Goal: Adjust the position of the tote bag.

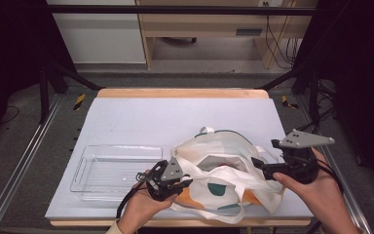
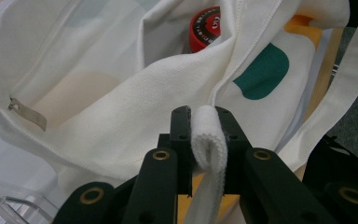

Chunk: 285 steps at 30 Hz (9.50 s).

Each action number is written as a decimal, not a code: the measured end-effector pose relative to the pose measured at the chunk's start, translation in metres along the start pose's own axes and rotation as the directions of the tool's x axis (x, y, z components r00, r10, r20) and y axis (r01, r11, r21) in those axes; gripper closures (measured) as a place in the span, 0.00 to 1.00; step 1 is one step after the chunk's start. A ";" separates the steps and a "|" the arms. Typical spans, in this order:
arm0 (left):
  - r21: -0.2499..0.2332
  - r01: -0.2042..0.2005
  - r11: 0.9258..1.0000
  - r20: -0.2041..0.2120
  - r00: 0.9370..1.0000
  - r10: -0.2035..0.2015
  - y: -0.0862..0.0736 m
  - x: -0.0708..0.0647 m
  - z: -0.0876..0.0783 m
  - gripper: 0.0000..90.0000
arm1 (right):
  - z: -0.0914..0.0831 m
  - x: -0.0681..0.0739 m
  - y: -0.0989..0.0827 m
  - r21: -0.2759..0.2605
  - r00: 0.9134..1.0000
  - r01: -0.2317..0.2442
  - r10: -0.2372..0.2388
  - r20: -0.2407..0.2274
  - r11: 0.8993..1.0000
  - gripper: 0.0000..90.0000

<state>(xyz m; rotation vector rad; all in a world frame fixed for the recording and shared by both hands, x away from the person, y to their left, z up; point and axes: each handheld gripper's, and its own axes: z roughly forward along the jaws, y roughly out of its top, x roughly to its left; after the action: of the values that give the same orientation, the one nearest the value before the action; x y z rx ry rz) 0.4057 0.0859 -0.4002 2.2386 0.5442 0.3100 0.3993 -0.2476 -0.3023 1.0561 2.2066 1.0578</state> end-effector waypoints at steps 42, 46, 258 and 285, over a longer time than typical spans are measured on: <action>0.004 -0.041 0.999 0.008 0.999 0.041 -0.019 -0.025 -0.014 0.88 | 0.078 -0.026 -0.001 0.181 0.999 0.028 -0.021 -0.039 0.983 0.94; 0.001 -0.036 0.999 0.008 0.999 0.036 -0.024 -0.027 -0.015 0.88 | 0.072 -0.015 -0.002 0.163 0.999 0.029 -0.024 -0.034 0.986 0.94; 0.071 -0.137 0.988 0.048 0.990 0.133 -0.032 -0.054 0.033 0.99 | 0.128 -0.025 -0.075 0.111 0.989 -0.149 0.148 0.023 0.983 0.97; 0.080 -0.133 0.988 0.042 0.991 0.130 -0.039 -0.057 0.034 0.99 | 0.133 -0.032 -0.082 0.088 0.987 -0.163 0.162 0.017 0.983 0.95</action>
<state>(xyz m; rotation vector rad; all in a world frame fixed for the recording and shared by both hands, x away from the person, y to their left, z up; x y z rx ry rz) 0.3574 0.0595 -0.4547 2.3608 0.3966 0.3179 0.4722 -0.2476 -0.4440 1.2961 2.2080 1.0278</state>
